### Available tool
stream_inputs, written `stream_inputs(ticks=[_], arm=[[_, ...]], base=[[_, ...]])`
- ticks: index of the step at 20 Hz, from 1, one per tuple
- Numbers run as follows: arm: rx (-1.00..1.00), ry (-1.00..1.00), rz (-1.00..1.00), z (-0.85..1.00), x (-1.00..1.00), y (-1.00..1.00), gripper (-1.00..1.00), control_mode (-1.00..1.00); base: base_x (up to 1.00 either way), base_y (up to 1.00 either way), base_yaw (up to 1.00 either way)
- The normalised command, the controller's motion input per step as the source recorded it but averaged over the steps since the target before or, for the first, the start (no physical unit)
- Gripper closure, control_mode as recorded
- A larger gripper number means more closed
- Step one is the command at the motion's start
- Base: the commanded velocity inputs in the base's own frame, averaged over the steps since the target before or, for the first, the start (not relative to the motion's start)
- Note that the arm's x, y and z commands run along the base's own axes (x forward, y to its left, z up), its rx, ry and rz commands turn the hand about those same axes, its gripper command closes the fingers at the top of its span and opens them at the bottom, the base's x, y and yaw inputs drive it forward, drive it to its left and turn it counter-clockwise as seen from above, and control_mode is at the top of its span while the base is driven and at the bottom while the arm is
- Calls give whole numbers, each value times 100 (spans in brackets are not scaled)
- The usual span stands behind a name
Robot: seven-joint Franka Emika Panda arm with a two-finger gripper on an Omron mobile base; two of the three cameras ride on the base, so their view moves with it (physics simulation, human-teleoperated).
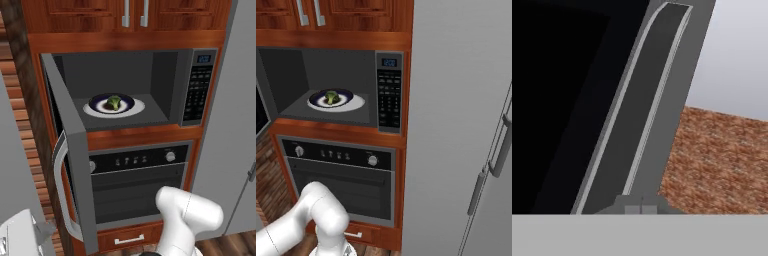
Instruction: Pick the broccoli from the counter and place it in the microwave. Then turn on the microwave.
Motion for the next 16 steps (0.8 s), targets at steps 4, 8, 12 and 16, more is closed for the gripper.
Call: stream_inputs(ticks=[4, 8, 12, 16], arm=[[-10, -12, 0, -26, 30, 23, 100, -100], [-2, -12, 0, -15, 67, 22, 100, -100], [-1, -8, 2, -36, 62, 34, 100, -100], [0, -3, 6, -36, 57, 16, 100, -100]], base=[[0, 0, 0], [0, 0, 0], [0, 0, 0], [0, 0, 0]])
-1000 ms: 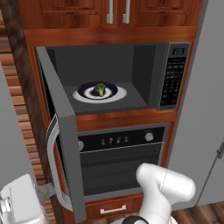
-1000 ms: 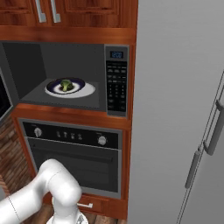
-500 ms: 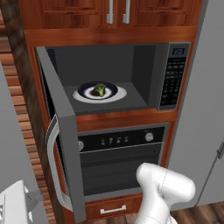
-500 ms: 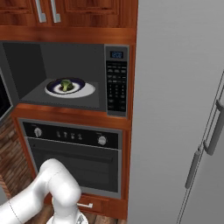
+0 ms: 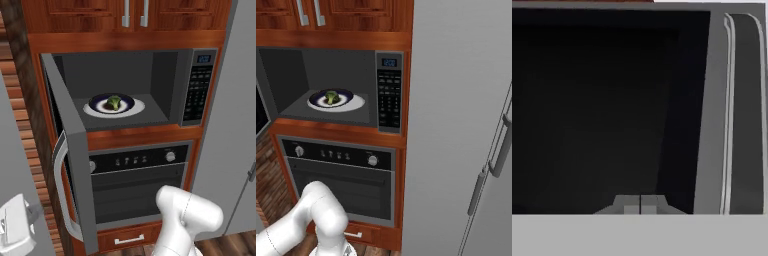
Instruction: Pick the broccoli from the counter and place it in the microwave. Then turn on the microwave.
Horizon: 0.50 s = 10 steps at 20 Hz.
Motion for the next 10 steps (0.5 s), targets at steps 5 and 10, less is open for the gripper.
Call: stream_inputs(ticks=[5, 10], arm=[[0, 0, 11, -20, 50, 0, 100, -100], [0, 0, 16, -3, 38, -10, 100, -100]], base=[[0, 0, 0], [0, 0, 0]])
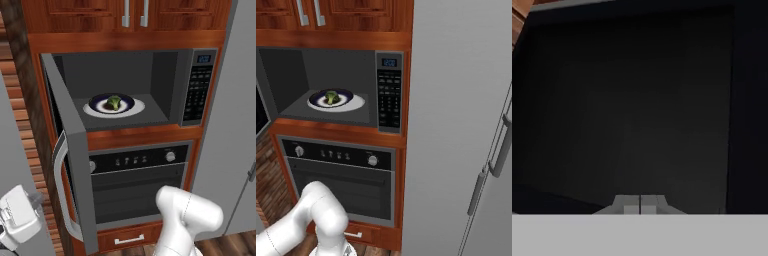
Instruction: Pick the broccoli from the counter and place it in the microwave. Then turn on the microwave.
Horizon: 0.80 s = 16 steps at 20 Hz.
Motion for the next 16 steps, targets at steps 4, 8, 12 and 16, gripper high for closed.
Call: stream_inputs(ticks=[4, 8, 12, 16], arm=[[0, 0, 21, 0, 29, -41, 100, -100], [0, 0, 21, 0, 23, -60, 100, -100], [0, 0, 18, 0, 10, -65, 100, -100], [0, -3, 17, 4, 4, -69, 100, -100]], base=[[0, 0, 0], [0, 0, 0], [0, 0, 0], [0, 0, 0]])
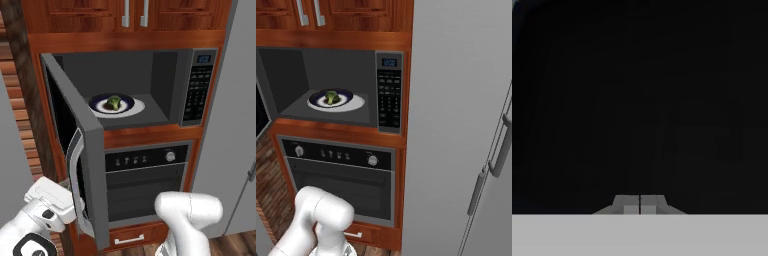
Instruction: Pick the broccoli from the counter and place it in the microwave. Then turn on the microwave.
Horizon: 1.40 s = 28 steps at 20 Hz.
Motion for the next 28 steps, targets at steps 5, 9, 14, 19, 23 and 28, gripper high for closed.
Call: stream_inputs(ticks=[5, 9, 14, 19, 23, 28], arm=[[0, -9, 15, 17, 0, -62, 100, -100], [0, -9, 13, 25, 8, -61, 100, -100], [0, -4, 4, 32, 21, -52, 100, -100], [0, -2, 0, 32, 33, -44, 100, -100], [2, 0, 0, 32, 36, -45, 100, -100], [7, 0, 0, 33, 40, -51, 100, -100]], base=[[0, 0, 0], [0, 0, 0], [0, 0, 0], [0, 0, 0], [0, 0, 0], [0, 0, 0]])
